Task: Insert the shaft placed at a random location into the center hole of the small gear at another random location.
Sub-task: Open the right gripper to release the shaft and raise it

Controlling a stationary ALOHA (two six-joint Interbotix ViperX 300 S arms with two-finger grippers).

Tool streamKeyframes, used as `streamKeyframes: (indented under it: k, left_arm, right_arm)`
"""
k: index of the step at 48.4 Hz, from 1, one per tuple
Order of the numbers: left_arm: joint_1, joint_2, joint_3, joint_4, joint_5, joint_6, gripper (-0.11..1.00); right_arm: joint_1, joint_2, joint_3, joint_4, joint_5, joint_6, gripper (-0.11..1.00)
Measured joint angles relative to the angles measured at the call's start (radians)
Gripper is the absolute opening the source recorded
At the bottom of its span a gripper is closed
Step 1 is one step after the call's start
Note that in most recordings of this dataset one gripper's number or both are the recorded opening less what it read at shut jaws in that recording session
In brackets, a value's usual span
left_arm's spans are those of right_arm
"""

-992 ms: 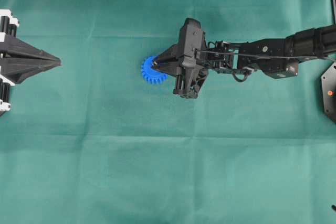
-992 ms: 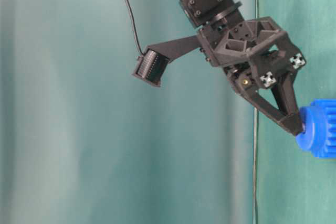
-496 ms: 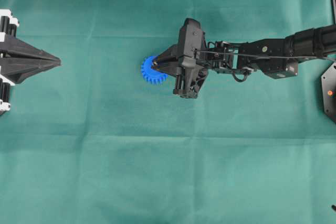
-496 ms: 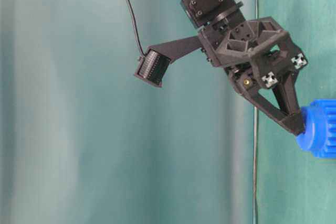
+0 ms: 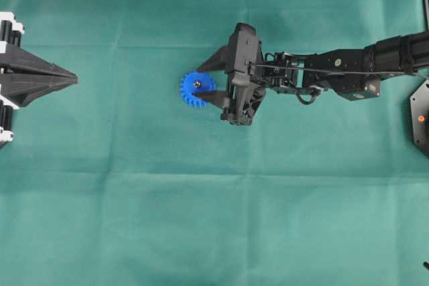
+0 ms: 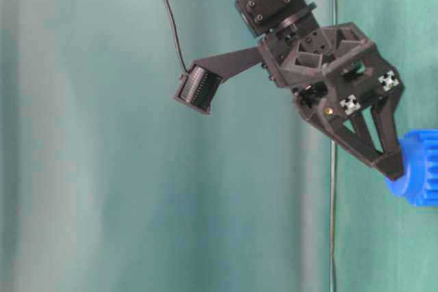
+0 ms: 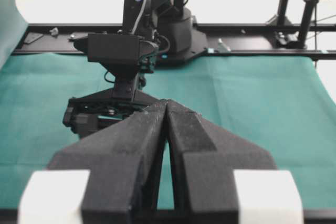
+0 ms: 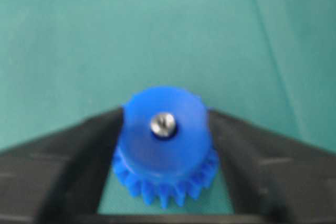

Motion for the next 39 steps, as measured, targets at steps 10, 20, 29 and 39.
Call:
streamKeyframes:
  k: [10,20,29,39]
  left_arm:
    - [0.000,0.000,0.000,0.000,0.000,0.000,0.00]
    - [0.000,0.000,0.000,0.000,0.002,-0.002,0.00]
    - [0.000,0.000,0.000,0.000,0.000,0.000,0.00]
    - [0.000,0.000,0.000,0.000,0.000,0.000,0.00]
  right_arm:
    - [0.000,0.000,-0.002,0.002,0.000,0.002,0.71]
    - [0.000,-0.037,-0.002,0.002,-0.002,0.002,0.71]
    - [0.000,-0.095,0.018,0.002,-0.002,0.002,0.71]
    - [-0.002,-0.129,0.051,0.002,0.000,0.003,0.71]
